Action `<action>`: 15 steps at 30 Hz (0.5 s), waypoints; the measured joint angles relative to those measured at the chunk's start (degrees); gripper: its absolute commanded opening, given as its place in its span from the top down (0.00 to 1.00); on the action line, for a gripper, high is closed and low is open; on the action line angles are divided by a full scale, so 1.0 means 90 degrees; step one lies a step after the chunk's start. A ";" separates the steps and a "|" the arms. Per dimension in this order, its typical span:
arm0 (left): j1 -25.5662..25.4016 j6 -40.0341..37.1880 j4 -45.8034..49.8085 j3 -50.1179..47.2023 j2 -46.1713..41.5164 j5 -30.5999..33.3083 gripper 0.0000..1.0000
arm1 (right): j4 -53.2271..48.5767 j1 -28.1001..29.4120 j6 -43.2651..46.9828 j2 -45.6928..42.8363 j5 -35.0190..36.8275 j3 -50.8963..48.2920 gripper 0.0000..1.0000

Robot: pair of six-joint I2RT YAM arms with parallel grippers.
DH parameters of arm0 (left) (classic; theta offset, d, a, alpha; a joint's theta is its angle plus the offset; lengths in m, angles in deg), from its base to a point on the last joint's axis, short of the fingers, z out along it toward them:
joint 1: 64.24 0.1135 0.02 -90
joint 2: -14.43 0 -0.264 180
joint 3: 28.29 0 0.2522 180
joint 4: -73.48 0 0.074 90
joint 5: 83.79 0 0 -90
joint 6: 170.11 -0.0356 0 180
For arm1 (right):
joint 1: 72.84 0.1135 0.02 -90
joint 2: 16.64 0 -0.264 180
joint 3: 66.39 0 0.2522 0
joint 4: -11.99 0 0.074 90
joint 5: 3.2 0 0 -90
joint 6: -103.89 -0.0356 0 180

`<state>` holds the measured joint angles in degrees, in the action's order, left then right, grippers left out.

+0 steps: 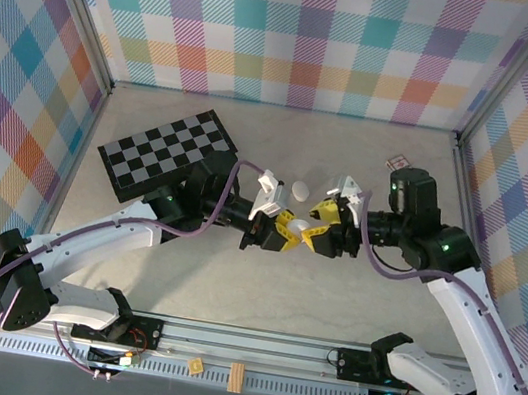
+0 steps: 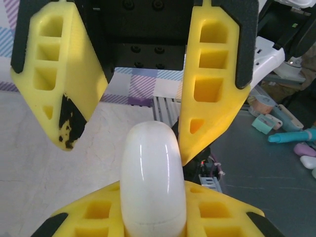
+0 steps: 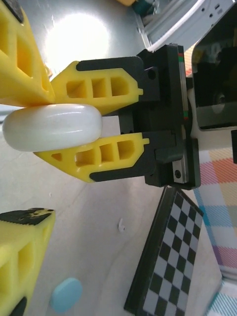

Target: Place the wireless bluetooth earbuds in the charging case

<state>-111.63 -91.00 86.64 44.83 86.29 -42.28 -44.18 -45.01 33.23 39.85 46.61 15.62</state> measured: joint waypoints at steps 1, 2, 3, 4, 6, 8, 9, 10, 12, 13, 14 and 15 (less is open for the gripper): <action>0.0000 -0.0073 -0.0083 -0.0044 -0.0002 0.0019 0.95 | 0.0073 0.0000 -0.0095 -0.0063 0.0097 -0.0027 0.44; 0.0000 -0.0136 -0.0172 -0.0112 -0.0010 0.0032 0.95 | 0.0136 0.0005 -0.0168 -0.0114 0.0189 -0.0046 0.43; 0.0000 -0.0233 -0.0228 -0.0214 -0.0032 0.0007 0.95 | 0.0248 0.0000 -0.0260 -0.0170 0.0355 -0.0053 0.42; -0.0017 -0.0325 -0.0279 -0.0323 -0.0066 -0.0022 0.95 | 0.0374 -0.0015 -0.0333 -0.0202 0.0517 -0.0053 0.40; -0.0066 -0.0525 -0.0306 -0.0512 -0.0153 -0.0056 0.95 | 0.0593 -0.0036 -0.0481 -0.0223 0.0765 -0.0053 0.36; -0.0083 -0.0704 -0.0308 -0.0612 -0.0219 -0.0051 0.94 | 0.0733 -0.0056 -0.0607 -0.0226 0.0874 -0.0066 0.33; -0.0083 -0.0787 -0.0311 -0.0636 -0.0250 -0.0032 0.94 | 0.0801 -0.0056 -0.0661 -0.0233 0.0903 -0.0080 0.31; -0.0083 -0.0869 -0.0323 -0.0656 -0.0274 -0.0007 0.94 | 0.0845 -0.0056 -0.0729 -0.0248 0.0918 -0.0102 0.29; -0.0083 -0.1039 -0.0372 -0.0736 -0.0347 0.0044 0.93 | 0.1008 -0.0056 -0.0884 -0.0304 0.0962 -0.0189 0.25; -0.0083 -0.1112 -0.0415 -0.0801 -0.0386 0.0085 0.93 | 0.1095 -0.0056 -0.0974 -0.0335 0.1008 -0.0238 0.23; -0.0083 -0.1178 -0.0457 -0.0882 -0.0427 0.0131 0.93 | 0.1217 -0.0056 -0.1129 -0.0372 0.1124 -0.0313 0.22; -0.0083 -0.1241 -0.0469 -0.0969 -0.0466 0.0185 0.93 | 0.1350 -0.0061 -0.1309 -0.0396 0.1260 -0.0396 0.22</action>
<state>-112.38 -102.17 82.42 36.11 82.09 -40.62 -32.03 -45.55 21.45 36.29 57.96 12.05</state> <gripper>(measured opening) 0.212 0.773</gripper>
